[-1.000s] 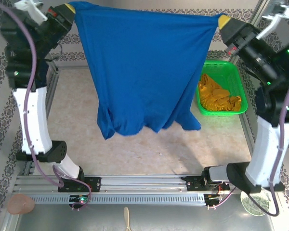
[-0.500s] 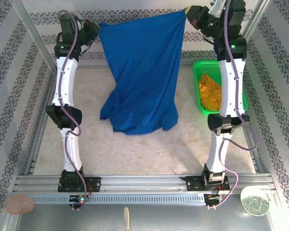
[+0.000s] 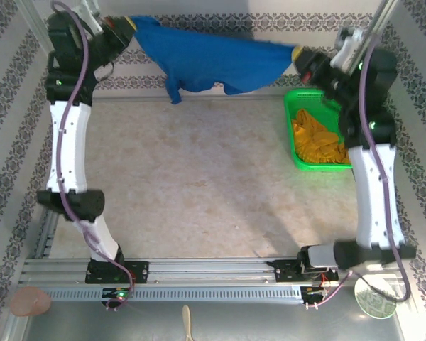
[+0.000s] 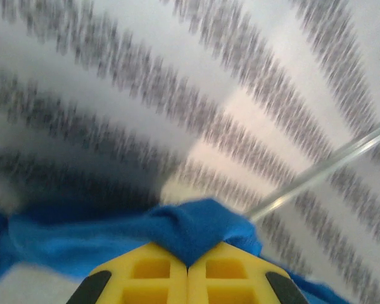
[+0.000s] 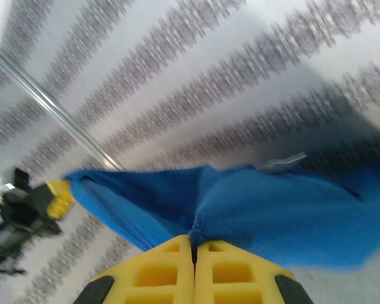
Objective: Fold the inside-out t-shirt
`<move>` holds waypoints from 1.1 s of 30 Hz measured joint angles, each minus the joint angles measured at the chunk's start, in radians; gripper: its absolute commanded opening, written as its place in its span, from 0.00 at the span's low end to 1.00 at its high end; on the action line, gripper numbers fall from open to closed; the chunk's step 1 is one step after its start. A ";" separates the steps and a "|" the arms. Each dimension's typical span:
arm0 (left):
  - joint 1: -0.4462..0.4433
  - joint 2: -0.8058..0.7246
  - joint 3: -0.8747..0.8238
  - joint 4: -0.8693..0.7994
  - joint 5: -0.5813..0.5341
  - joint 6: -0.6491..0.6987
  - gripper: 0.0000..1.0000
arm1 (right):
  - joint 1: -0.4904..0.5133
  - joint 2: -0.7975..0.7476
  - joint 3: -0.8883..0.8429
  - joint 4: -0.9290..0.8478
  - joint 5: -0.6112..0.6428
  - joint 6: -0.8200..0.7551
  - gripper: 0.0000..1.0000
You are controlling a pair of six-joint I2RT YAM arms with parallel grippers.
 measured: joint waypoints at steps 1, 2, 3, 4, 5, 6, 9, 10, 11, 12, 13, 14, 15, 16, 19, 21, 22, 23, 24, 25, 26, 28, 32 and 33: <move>-0.017 -0.086 -0.175 0.040 0.004 0.011 0.00 | 0.008 -0.080 -0.153 0.033 0.013 -0.004 0.00; -0.035 -0.177 -0.374 0.092 0.010 0.016 0.00 | 0.016 -0.163 -0.320 0.058 0.028 -0.009 0.00; -0.050 -0.269 -0.598 0.160 0.013 0.016 0.00 | 0.024 -0.233 -0.479 0.081 0.043 -0.011 0.00; -0.053 -0.352 -0.813 0.218 0.012 0.012 0.00 | 0.032 -0.293 -0.636 0.090 0.058 -0.011 0.00; -0.054 -0.404 -0.967 0.250 0.011 0.004 0.00 | 0.038 -0.331 -0.753 0.098 0.068 -0.007 0.00; -0.054 -0.453 -1.141 0.288 0.002 -0.010 0.00 | 0.043 -0.359 -0.884 0.097 0.079 0.001 0.00; -0.062 -0.554 -1.569 0.354 -0.027 -0.046 0.00 | 0.071 -0.451 -1.207 0.063 0.105 0.043 0.00; -0.067 -0.592 -1.671 0.360 -0.034 -0.056 0.00 | 0.090 -0.504 -1.296 0.045 0.114 0.062 0.00; -0.071 -0.633 -1.745 0.362 -0.039 -0.062 0.00 | 0.110 -0.558 -1.355 0.027 0.120 0.079 0.00; -0.076 -0.690 -1.818 0.362 -0.042 -0.067 0.00 | 0.134 -0.629 -1.417 0.011 0.127 0.098 0.00; -0.077 -0.742 -1.866 0.364 -0.045 -0.071 0.00 | 0.154 -0.697 -1.461 -0.008 0.135 0.118 0.00; -0.078 -0.784 -1.895 0.367 -0.046 -0.075 0.00 | 0.167 -0.746 -1.488 -0.023 0.140 0.134 0.00; -0.080 -0.830 -1.922 0.373 -0.051 -0.082 0.00 | 0.178 -0.804 -1.513 -0.040 0.145 0.150 0.00; -0.081 -0.877 -1.947 0.384 -0.056 -0.087 0.00 | 0.189 -0.858 -1.530 -0.057 0.152 0.169 0.00; -0.082 -1.027 -2.000 0.368 -0.064 -0.094 0.00 | 0.221 -1.000 -1.541 -0.090 0.179 0.216 0.00; -0.082 -1.124 -2.020 0.332 -0.070 -0.098 0.00 | 0.237 -1.077 -1.539 -0.101 0.193 0.237 0.00; -0.082 -1.170 -2.026 0.307 -0.071 -0.101 0.03 | 0.243 -1.107 -1.537 -0.112 0.200 0.248 0.17; -0.082 -1.205 -2.029 0.284 -0.071 -0.101 0.15 | 0.248 -1.128 -1.534 -0.125 0.206 0.261 0.33; -0.082 -1.245 -2.030 0.256 -0.071 -0.100 0.35 | 0.252 -1.147 -1.530 -0.145 0.216 0.269 0.46; -0.082 -1.280 -2.031 0.227 -0.071 -0.101 0.50 | 0.254 -1.159 -1.524 -0.172 0.227 0.272 0.52; -0.082 -1.304 -2.031 0.202 -0.071 -0.101 0.59 | 0.256 -1.164 -1.517 -0.208 0.240 0.272 0.55; -0.082 -1.358 -2.029 0.135 -0.071 -0.101 0.72 | 0.261 -1.154 -1.490 -0.295 0.280 0.269 0.57; -0.082 -1.418 -1.996 0.017 -0.076 -0.097 0.79 | 0.263 -1.050 -1.363 -0.416 0.364 0.227 0.55; -0.082 -1.415 -1.981 0.004 -0.076 -0.097 0.79 | 0.269 -0.998 -1.323 -0.419 0.378 0.204 0.55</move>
